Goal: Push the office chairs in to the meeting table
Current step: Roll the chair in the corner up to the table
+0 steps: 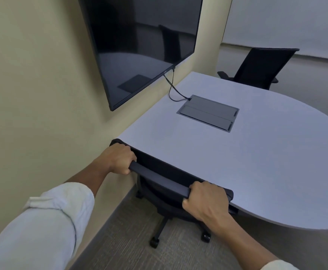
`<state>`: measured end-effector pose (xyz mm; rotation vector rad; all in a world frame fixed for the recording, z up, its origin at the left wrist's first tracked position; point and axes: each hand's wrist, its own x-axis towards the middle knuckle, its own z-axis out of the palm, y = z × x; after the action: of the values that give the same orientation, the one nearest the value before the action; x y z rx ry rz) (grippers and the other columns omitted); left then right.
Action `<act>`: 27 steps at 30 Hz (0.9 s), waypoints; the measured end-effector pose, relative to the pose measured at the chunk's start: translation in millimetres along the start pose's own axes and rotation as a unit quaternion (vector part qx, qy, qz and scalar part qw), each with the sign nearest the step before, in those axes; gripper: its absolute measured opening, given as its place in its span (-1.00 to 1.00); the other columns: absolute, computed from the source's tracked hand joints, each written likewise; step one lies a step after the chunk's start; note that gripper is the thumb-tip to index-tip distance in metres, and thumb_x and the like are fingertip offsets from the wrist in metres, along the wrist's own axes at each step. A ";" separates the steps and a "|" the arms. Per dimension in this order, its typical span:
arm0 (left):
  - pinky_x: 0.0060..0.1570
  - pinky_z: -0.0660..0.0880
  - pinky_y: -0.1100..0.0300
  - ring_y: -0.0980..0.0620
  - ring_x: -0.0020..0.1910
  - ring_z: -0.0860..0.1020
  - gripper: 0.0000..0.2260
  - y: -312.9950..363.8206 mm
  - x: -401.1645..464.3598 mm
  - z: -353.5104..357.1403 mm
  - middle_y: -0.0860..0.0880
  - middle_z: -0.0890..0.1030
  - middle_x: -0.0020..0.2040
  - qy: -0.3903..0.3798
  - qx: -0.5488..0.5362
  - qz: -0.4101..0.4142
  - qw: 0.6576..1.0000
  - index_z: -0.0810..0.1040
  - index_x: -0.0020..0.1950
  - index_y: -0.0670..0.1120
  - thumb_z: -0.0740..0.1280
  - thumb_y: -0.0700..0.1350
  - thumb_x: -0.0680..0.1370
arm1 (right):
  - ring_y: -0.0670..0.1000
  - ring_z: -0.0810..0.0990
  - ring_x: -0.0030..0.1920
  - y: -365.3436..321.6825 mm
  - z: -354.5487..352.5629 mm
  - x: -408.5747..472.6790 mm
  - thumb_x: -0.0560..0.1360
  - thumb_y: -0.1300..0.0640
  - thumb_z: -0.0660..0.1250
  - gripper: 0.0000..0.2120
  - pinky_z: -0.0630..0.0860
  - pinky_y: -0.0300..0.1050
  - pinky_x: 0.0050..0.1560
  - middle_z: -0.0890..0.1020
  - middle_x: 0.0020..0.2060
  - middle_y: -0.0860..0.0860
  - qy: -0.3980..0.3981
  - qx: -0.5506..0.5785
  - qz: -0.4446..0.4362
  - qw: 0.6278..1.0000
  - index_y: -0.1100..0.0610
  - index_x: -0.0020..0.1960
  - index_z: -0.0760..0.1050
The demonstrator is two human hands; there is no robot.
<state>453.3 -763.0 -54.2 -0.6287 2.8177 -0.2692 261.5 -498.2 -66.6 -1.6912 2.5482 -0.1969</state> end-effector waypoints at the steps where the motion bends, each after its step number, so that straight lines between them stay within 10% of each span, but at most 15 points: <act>1: -0.42 0.22 0.14 -0.01 -0.40 0.48 -0.93 0.5 -1.8 -0.6 0.08 0.41 -0.47 -0.001 0.002 0.004 1.000 0.46 -0.34 0.05 0.24 0.02 0.28 | 0.03 0.43 -0.44 -1.6 -0.6 -4.2 0.27 -0.09 0.11 -0.83 0.44 -0.10 -0.37 0.39 -0.47 -0.09 -0.001 -0.003 0.000 1.000 -0.01 -0.35 0.35; 22: -0.34 0.35 0.10 -0.02 -0.32 0.53 -0.99 -21.8 24.8 1.1 0.05 0.55 -0.35 0.012 0.017 -0.025 0.999 0.52 -0.28 0.01 0.32 -0.08 0.33 | -0.07 0.32 -0.54 -9.8 5.8 30.6 0.29 -0.07 0.13 -0.81 0.13 -0.18 -0.50 0.37 -0.53 -0.08 0.023 0.013 0.012 1.000 -0.01 -0.43 0.24; 27: -0.22 0.32 0.09 -0.05 -0.18 0.55 -0.89 -5.6 16.7 -16.1 -0.02 0.63 -0.17 0.008 0.003 -0.022 1.000 0.49 -0.18 -0.01 0.32 -0.01 0.37 | 0.07 0.51 -0.38 -1.2 -2.6 23.2 0.39 -0.16 0.21 -0.76 0.35 -0.11 -0.38 0.48 -0.42 -0.05 0.017 0.049 -0.043 0.998 0.01 -0.24 0.44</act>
<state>436.5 -773.3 -40.8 -0.6908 2.8200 -0.2914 253.2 -519.9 -63.7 -1.7759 2.4470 -0.3540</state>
